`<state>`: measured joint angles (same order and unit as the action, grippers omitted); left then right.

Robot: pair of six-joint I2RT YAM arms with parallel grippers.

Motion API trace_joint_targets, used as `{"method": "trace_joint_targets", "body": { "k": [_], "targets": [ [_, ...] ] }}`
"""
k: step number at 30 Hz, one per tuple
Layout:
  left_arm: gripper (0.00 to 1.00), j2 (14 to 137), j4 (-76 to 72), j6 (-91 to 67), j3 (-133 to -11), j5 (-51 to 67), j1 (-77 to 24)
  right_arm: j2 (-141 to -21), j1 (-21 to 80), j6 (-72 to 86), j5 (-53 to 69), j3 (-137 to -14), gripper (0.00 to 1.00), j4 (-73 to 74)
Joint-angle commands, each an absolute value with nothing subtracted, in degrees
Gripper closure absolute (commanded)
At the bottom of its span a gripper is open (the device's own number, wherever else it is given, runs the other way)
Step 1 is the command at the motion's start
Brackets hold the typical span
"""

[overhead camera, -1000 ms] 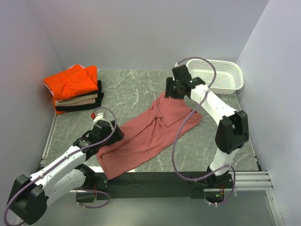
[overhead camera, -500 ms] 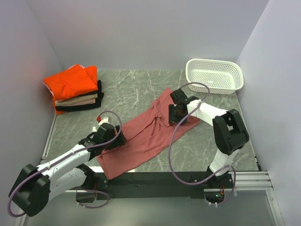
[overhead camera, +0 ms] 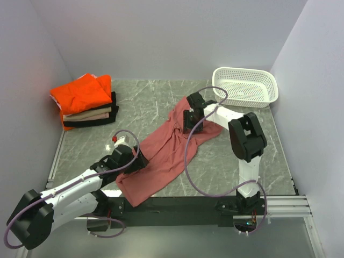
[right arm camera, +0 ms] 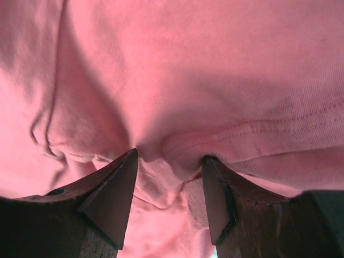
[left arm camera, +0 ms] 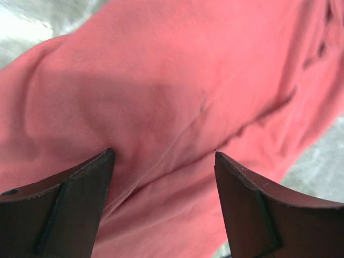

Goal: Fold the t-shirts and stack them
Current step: Fold the tshirt

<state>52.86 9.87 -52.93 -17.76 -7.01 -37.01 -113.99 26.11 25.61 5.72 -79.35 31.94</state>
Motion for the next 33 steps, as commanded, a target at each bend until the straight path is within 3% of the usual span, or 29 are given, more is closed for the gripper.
{"method": "trace_joint_targets", "body": {
  "k": [1,8,19,27,33],
  "targets": [
    [0.18,52.03,10.9,-58.09,-14.86,-2.99,-38.93,-120.49,26.1,24.17,7.29,-87.59,0.42,31.9],
    [0.18,49.39,6.08,-66.26,-12.57,-1.23,-42.97,-130.07,24.79,21.28,6.42,-104.13,0.42,38.13],
    [0.17,66.26,-12.21,-72.16,-16.86,-2.27,-55.88,-139.31,17.94,18.63,7.46,-124.71,0.41,44.21],
    [0.16,73.22,-6.6,-66.36,-29.52,-5.53,-58.53,-132.21,16.26,15.56,10.55,-124.46,0.39,42.1],
    [0.15,69.97,-0.62,-63.55,-33.05,-10.89,-58.27,-115.51,17.31,15.91,8.79,-101.67,0.39,36.31]
  ]
}}
